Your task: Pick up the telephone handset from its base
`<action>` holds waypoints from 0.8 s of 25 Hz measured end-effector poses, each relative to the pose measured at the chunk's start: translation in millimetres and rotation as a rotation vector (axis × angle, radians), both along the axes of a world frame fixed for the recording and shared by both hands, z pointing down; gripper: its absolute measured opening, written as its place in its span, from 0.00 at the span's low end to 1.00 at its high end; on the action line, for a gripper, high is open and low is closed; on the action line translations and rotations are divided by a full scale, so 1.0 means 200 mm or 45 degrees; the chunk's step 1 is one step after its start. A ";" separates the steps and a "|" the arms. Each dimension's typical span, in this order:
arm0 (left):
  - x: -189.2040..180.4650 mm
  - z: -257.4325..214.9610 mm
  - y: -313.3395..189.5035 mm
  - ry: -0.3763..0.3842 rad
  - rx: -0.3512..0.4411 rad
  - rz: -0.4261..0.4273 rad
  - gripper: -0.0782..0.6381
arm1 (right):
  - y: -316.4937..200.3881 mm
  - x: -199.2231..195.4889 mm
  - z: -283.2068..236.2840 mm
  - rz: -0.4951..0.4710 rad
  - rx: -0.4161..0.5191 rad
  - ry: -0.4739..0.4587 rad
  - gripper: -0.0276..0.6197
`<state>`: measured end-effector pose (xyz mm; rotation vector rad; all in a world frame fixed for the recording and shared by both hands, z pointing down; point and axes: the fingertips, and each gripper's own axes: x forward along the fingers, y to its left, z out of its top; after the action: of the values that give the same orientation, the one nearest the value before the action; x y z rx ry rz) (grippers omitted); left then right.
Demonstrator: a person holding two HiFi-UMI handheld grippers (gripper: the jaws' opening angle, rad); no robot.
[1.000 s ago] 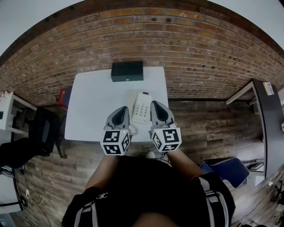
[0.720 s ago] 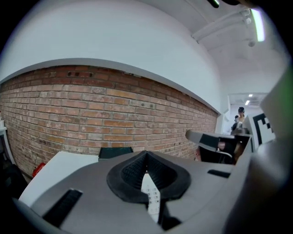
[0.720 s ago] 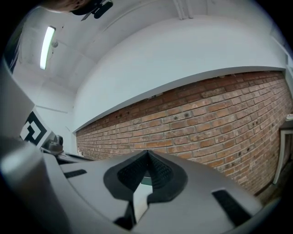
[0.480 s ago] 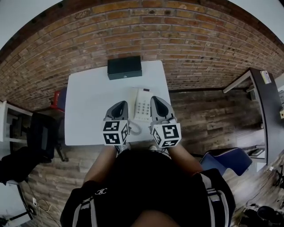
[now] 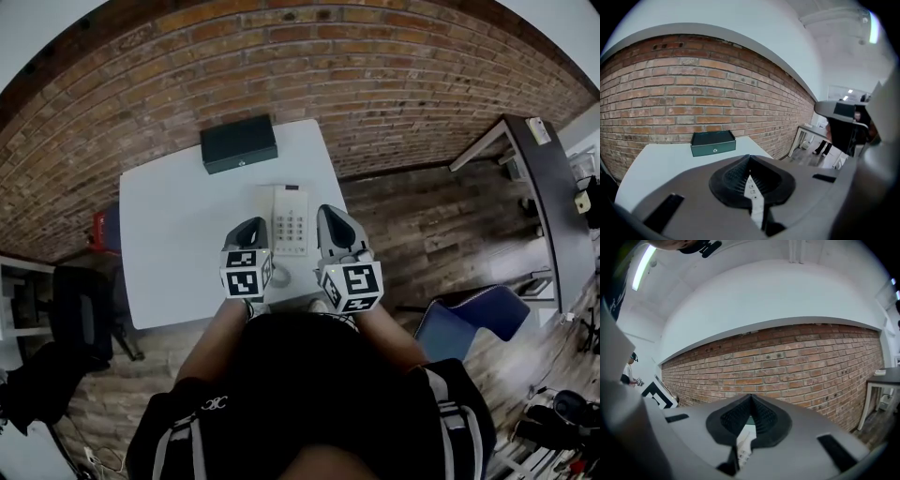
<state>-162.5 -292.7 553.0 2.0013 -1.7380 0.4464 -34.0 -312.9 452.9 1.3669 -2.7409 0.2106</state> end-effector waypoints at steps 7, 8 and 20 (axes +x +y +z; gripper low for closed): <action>0.07 0.18 -0.08 0.035 -0.101 0.103 0.29 | 0.00 0.10 0.02 0.060 -0.020 0.027 0.04; 0.07 0.21 -0.09 0.026 -0.114 0.093 0.29 | 0.00 0.12 0.02 0.069 -0.021 0.030 0.04; -0.02 0.54 -0.21 -0.112 -0.287 -0.017 0.36 | 0.03 0.29 0.12 0.191 -0.090 0.051 0.04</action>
<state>-167.3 -335.6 661.2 1.8343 -1.6690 0.7026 23.6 -307.1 477.4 1.5413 -2.5738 0.2827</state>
